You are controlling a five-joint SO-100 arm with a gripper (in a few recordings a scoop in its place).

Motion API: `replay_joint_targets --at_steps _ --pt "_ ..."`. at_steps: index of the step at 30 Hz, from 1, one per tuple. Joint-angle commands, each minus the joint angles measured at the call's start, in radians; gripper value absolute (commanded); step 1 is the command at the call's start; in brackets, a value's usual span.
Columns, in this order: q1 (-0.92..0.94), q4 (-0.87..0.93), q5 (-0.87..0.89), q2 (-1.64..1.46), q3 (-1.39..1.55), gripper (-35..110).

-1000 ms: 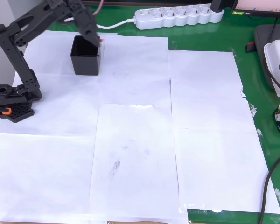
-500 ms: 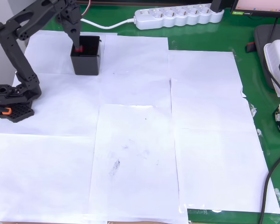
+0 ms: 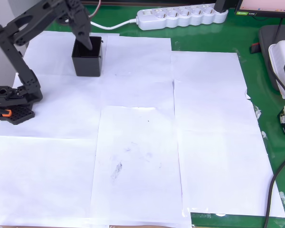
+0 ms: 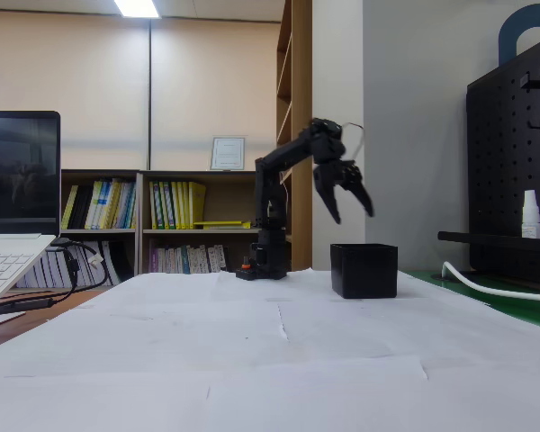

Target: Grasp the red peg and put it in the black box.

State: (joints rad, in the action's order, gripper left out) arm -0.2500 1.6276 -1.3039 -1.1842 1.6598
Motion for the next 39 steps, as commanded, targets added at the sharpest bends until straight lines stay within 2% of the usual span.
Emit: replay_joint_targets --at_steps 1,6,9,13,16,19,28,39 --pt "0.189 -0.129 -0.218 0.239 -0.319 0" --pt "0.388 -0.301 -0.422 0.540 -0.893 0" --pt "0.400 -0.308 -0.410 0.647 -1.078 0" --pt "0.382 -0.212 -0.419 0.907 -1.304 0" --pt "0.342 -0.147 -0.379 1.002 -1.370 0" --pt "0.321 -0.160 -0.296 1.111 -1.442 0" --pt "0.307 -0.144 -0.284 1.339 -1.555 0" --pt "0.308 -0.126 -0.264 1.370 -1.555 0"
